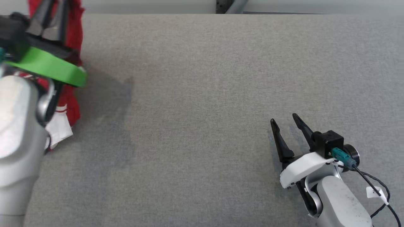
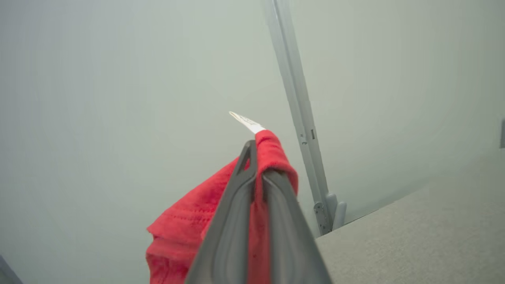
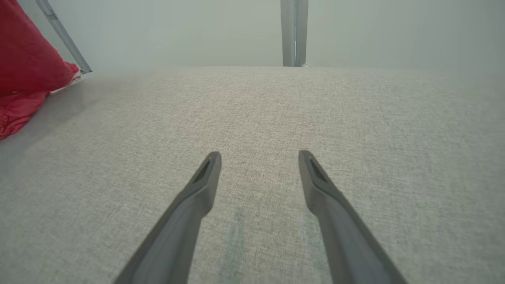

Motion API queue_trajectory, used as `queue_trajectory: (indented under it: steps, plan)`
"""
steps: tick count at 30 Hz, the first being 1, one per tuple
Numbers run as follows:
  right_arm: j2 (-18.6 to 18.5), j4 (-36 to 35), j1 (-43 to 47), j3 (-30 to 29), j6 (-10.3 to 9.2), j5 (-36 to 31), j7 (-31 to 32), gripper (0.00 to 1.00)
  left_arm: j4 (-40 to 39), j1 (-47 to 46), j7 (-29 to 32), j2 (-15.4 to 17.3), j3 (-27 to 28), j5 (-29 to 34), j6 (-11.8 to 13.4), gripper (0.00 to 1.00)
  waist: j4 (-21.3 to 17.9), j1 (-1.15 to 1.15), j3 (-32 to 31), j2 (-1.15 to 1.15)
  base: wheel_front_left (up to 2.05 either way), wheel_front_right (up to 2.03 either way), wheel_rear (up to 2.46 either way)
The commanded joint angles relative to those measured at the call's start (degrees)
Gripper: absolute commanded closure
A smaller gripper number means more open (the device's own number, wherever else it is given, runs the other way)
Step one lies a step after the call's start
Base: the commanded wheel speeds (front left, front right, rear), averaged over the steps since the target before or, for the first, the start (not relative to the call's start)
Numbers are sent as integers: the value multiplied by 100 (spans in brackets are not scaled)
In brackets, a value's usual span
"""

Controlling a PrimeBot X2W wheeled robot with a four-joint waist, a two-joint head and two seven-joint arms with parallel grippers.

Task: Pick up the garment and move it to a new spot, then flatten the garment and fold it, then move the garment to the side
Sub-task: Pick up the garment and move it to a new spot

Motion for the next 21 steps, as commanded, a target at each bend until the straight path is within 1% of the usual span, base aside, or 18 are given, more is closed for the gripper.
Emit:
queue_trajectory:
  steps: [1,3,9,12,16,17,18,19,21]
  plan:
    - [11,-14,16,-20,-2,27,-2,0,-60,-58,-1,-90,-66,26,-14,100,-438,0,-82,0,0,0,0]
    - [33,-7,58,-108,-2,63,-2,0,-244,-81,-1,-435,-346,39,-21,100,-664,0,-58,0,0,0,0]
    - [106,38,121,-328,-2,63,-1,0,-643,-10,-1,-1383,-786,-23,-23,100,-1262,0,97,0,0,0,0]
    - [151,56,132,-384,-2,84,-1,0,-553,223,0,-1639,-935,-74,-24,100,-1465,0,163,0,0,0,0]
    - [160,71,120,-437,-2,72,-1,0,-102,683,0,-1676,-921,-26,-16,100,-1574,0,195,0,0,0,0]
    - [165,73,101,-440,-2,76,-2,0,80,825,1,-1635,-887,7,-15,72,-1584,0,196,0,0,0,0]
    - [172,64,79,-443,-2,86,-1,0,268,983,0,-1607,-848,8,-14,14,-1588,0,190,0,0,0,0]
    - [178,54,61,-437,-2,88,-2,0,478,1149,1,-1585,-771,3,-14,0,-1586,0,173,0,0,0,0]
    - [181,45,49,-439,-2,111,-1,0,801,1469,0,-1597,-618,-12,-14,0,-1554,0,122,0,0,0,0]
